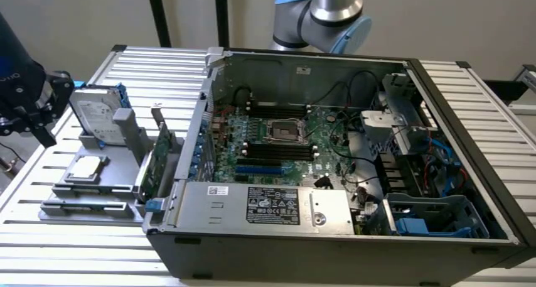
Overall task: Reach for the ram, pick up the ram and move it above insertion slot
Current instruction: 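Pick up the ram and move it above insertion slot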
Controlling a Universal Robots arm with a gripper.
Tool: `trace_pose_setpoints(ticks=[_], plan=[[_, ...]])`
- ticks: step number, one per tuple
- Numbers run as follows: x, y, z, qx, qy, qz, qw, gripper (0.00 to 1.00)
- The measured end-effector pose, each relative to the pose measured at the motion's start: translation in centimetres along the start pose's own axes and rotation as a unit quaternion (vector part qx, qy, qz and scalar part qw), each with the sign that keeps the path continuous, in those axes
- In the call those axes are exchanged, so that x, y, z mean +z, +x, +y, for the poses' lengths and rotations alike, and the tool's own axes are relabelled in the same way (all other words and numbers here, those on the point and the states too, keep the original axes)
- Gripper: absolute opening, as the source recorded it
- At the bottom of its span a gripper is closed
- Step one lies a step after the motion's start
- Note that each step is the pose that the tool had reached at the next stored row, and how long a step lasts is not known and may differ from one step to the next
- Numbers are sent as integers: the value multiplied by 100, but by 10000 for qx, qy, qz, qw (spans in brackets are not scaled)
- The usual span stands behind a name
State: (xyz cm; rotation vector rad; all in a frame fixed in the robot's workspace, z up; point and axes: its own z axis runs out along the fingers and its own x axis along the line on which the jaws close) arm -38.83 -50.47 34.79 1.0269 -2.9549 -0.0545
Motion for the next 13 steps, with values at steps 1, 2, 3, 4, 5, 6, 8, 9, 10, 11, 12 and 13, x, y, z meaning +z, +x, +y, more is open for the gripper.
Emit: trace_pose_setpoints(ticks=[1,2,3,4,5,6,8,9,10,11,12,13], plan=[[2,0,0,-89,0,3,10000,11],[4,0,0,-188,0,7,9998,11],[5,0,0,-274,0,10,9996,11],[7,0,0,-367,0,14,9993,11],[9,0,0,-457,0,17,9990,11],[11,0,-1,-544,0,20,9985,11],[14,0,-1,-726,1,27,9974,11],[16,0,-1,-816,1,30,9967,11],[18,0,-1,-911,1,33,9958,11],[20,0,-1,-1001,1,37,9950,11],[21,0,-1,-1090,1,40,9940,11],[23,0,-1,-1179,1,44,9930,11]])
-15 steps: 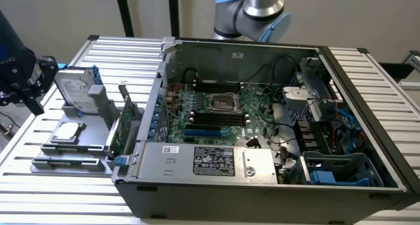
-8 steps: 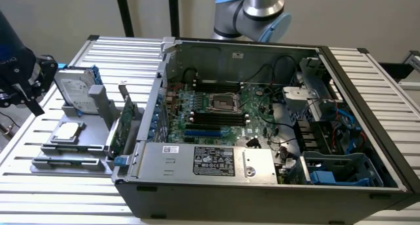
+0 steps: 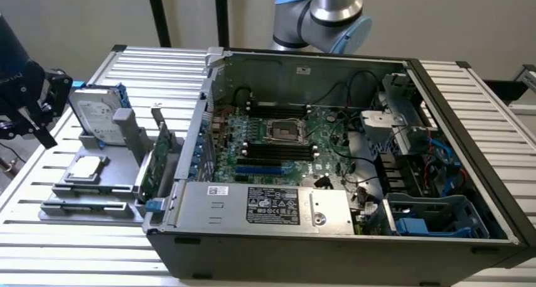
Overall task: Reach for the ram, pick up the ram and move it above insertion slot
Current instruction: 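Pick up the ram and move it above insertion slot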
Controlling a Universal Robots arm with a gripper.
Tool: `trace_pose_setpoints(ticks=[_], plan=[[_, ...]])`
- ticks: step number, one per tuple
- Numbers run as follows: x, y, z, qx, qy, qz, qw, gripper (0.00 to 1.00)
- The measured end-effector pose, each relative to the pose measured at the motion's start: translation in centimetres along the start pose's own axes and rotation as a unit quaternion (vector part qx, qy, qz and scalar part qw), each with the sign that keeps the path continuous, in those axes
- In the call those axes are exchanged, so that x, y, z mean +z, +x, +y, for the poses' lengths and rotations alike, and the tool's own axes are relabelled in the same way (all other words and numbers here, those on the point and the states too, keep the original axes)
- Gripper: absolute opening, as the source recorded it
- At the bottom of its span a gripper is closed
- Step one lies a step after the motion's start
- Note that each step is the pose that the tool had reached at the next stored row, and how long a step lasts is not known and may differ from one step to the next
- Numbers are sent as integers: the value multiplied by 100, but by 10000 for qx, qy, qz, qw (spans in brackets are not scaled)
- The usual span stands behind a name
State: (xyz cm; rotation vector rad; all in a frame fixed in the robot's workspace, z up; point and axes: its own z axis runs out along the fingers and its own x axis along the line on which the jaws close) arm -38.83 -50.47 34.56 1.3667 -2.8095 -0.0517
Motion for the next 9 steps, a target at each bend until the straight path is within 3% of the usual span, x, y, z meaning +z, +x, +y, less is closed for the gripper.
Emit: trace_pose_setpoints(ticks=[4,9], plan=[[7,0,0,-362,0,14,9993,11],[16,0,0,-821,1,31,9966,11]])
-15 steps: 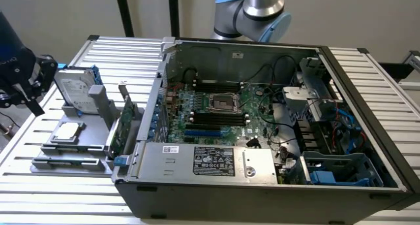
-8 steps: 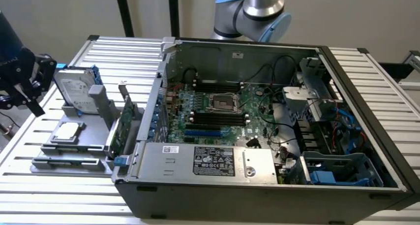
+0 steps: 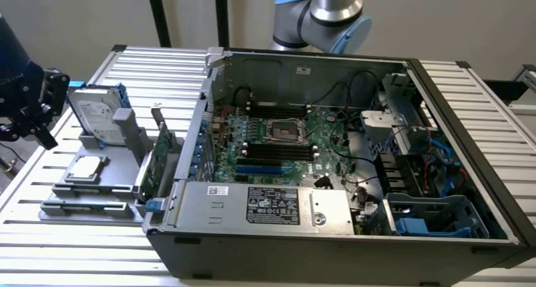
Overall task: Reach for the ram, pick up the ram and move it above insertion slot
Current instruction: 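Pick up the ram and move it above insertion slot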
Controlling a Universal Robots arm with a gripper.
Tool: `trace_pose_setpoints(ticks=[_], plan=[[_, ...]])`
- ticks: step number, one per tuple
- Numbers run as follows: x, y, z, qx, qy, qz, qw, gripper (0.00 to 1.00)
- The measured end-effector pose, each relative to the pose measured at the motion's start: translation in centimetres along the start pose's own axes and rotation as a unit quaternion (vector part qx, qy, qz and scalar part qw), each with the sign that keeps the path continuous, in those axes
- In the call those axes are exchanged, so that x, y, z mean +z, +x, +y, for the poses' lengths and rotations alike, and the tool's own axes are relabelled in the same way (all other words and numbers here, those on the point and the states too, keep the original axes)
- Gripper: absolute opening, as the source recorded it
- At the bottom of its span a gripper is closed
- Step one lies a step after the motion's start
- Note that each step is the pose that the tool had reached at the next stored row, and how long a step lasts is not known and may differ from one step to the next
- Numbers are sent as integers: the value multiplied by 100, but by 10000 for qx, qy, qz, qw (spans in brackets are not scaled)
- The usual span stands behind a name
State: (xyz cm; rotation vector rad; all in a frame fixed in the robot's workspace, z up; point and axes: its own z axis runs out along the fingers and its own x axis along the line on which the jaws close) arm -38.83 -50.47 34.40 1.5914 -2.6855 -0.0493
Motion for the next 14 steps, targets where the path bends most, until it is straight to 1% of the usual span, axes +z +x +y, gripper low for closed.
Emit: trace_pose_setpoints(ticks=[3,5,7,9,11,14], plan=[[6,0,-1,-270,0,10,9996,11],[9,0,-1,-455,0,17,9990,11],[13,0,-1,-635,1,23,9980,11],[17,0,-1,-814,1,30,9967,11],[21,0,-1,-996,1,37,9950,11],[28,0,-1,-1269,1,47,9919,11]])
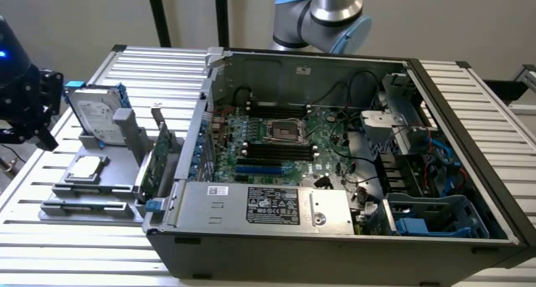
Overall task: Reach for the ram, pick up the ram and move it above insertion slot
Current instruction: 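Pick up the ram and move it above insertion slot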
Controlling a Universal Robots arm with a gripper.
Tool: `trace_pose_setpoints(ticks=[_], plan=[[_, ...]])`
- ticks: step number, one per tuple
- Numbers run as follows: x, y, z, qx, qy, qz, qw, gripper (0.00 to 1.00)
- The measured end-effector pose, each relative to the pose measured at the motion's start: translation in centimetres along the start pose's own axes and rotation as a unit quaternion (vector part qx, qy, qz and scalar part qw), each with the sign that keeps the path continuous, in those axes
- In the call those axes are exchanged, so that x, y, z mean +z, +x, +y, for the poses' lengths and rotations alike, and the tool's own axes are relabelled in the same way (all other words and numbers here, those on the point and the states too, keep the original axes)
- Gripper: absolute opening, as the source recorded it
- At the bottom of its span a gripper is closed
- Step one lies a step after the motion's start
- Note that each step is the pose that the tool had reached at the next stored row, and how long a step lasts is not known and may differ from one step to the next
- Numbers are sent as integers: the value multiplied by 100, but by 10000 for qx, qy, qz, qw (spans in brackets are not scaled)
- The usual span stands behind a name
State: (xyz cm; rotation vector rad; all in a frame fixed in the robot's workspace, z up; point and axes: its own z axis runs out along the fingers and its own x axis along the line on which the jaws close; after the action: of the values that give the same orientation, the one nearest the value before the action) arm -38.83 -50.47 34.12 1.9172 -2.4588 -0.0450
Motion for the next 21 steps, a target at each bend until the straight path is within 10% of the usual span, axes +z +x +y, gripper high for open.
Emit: trace_pose_setpoints(ticks=[11,21], plan=[[22,0,-1,-960,20,31,9954,11],[97,0,-4,-1055,27,33,9944,36]])
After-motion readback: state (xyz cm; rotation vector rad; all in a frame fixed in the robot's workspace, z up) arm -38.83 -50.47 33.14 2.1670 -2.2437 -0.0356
